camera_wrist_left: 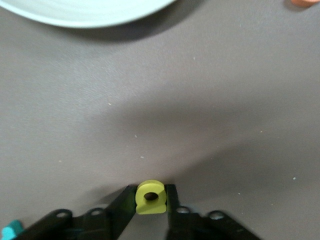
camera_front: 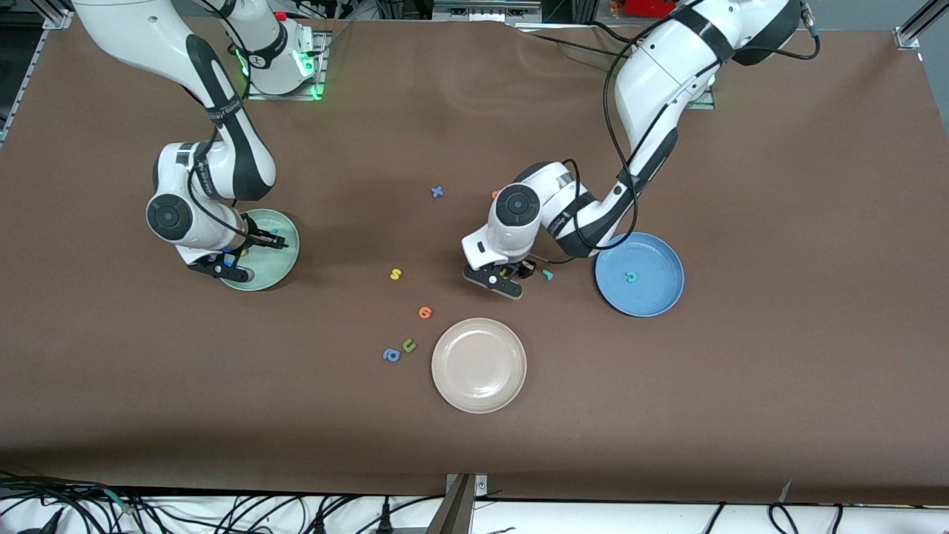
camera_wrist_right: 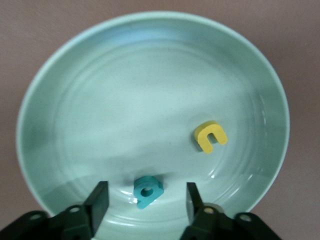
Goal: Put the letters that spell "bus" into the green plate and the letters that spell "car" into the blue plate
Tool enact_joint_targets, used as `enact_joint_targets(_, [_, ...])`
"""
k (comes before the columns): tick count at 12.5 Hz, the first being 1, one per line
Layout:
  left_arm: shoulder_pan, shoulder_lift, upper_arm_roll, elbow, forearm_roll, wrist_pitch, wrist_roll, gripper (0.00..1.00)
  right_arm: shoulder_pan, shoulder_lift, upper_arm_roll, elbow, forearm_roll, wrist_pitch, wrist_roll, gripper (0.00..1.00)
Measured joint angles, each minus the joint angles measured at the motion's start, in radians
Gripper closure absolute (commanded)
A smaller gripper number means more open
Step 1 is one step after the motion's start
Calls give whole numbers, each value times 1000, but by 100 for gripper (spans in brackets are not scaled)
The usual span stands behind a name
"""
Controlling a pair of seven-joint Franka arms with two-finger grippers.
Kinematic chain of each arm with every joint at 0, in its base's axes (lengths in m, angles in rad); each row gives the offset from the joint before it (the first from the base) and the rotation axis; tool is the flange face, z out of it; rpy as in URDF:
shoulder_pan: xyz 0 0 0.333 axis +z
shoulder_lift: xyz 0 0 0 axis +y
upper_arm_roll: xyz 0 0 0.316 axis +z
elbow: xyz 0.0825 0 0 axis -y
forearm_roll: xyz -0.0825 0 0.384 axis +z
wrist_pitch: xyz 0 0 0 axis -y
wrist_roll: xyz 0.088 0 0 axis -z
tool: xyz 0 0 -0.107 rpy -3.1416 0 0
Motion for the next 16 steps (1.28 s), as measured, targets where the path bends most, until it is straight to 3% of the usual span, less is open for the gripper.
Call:
enact_joint_targets(2, [3,0,0,5,0,-15,-2,87,3,-32,37,33,2,-42,63,1])
enact_joint_targets(6, [78,-58,-5,38,0,-189,-3,86,14,-40,187,148,3,-78,309,1])
enact_joint_targets(9, [159,-151,-22,38,0,-359,0,86,22,33,267,251,49,-64,448,1])
enact_joint_targets(10, [179,-162,-21,36,0,-405,0,82,22,68,285,290,64,-43,479,1])
enact_joint_targets(11, [200,-164,-21,34,0,-437,10,75,22,104,303,317,71,-5,511,1])
enact_joint_targets(13, [250,-163,-18,19,1,-481,78,75,31,180,341,335,72,118,568,1])
enact_joint_targets(14, [283,-163,-17,5,1,-490,122,69,50,213,347,338,72,170,582,1])
enact_joint_targets(15, [320,-163,-16,-14,2,-492,159,26,71,241,348,339,72,208,592,2])
enact_joint_targets(16, [356,-163,-16,-36,2,-492,186,0,85,263,348,340,72,236,596,2])
